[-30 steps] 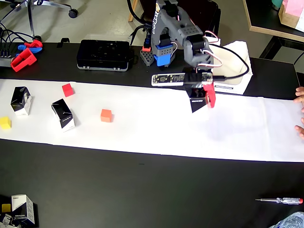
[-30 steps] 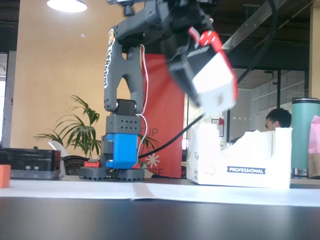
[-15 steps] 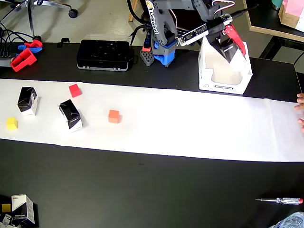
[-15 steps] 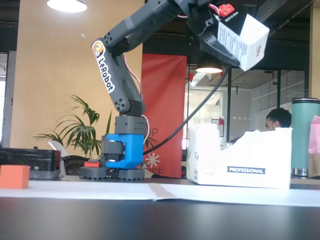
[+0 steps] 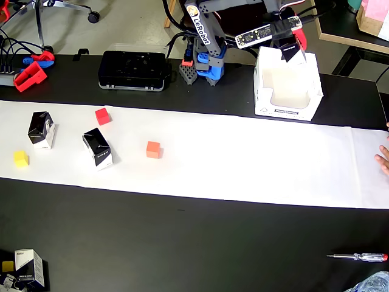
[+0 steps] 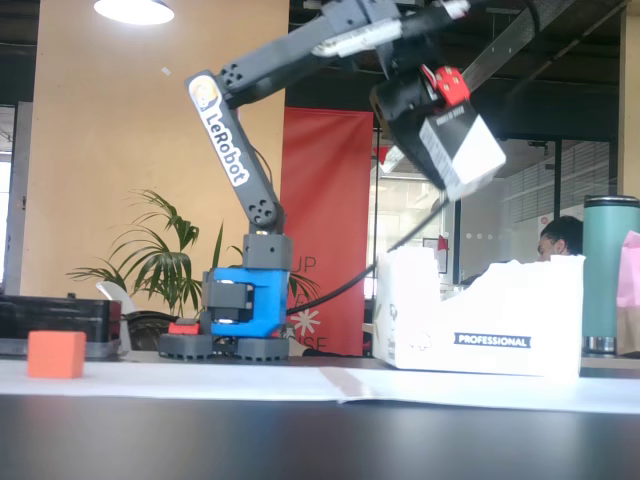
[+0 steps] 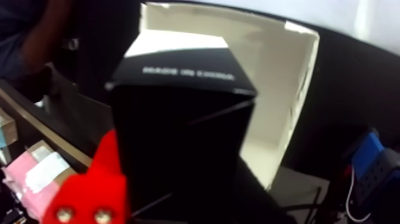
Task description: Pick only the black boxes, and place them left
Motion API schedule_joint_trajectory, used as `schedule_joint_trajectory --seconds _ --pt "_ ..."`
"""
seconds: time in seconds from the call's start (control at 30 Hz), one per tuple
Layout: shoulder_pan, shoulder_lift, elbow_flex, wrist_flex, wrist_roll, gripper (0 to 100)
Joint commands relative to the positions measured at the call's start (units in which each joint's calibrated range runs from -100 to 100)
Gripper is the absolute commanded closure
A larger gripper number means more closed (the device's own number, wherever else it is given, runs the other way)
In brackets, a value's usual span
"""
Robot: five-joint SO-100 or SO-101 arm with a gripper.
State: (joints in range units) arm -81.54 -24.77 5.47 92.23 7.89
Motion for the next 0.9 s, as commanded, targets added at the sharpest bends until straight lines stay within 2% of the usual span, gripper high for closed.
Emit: schedule_joint_trajectory --seconds 0.0,0.13,0.27,0.47,0.63,0.87 --pt "-3.65 3.87 -2.19 0.38 -1.26 89" --pt "-4.34 9.25 -4.23 1.81 -1.26 88" --pt "-6.51 17.31 -14.43 6.58 -1.26 87" --pt "-6.25 22.29 -24.44 7.05 -0.57 67" --pt "-6.77 22.21 -25.68 7.05 2.64 59" --pt "-6.07 20.31 -38.54 6.98 9.53 59"
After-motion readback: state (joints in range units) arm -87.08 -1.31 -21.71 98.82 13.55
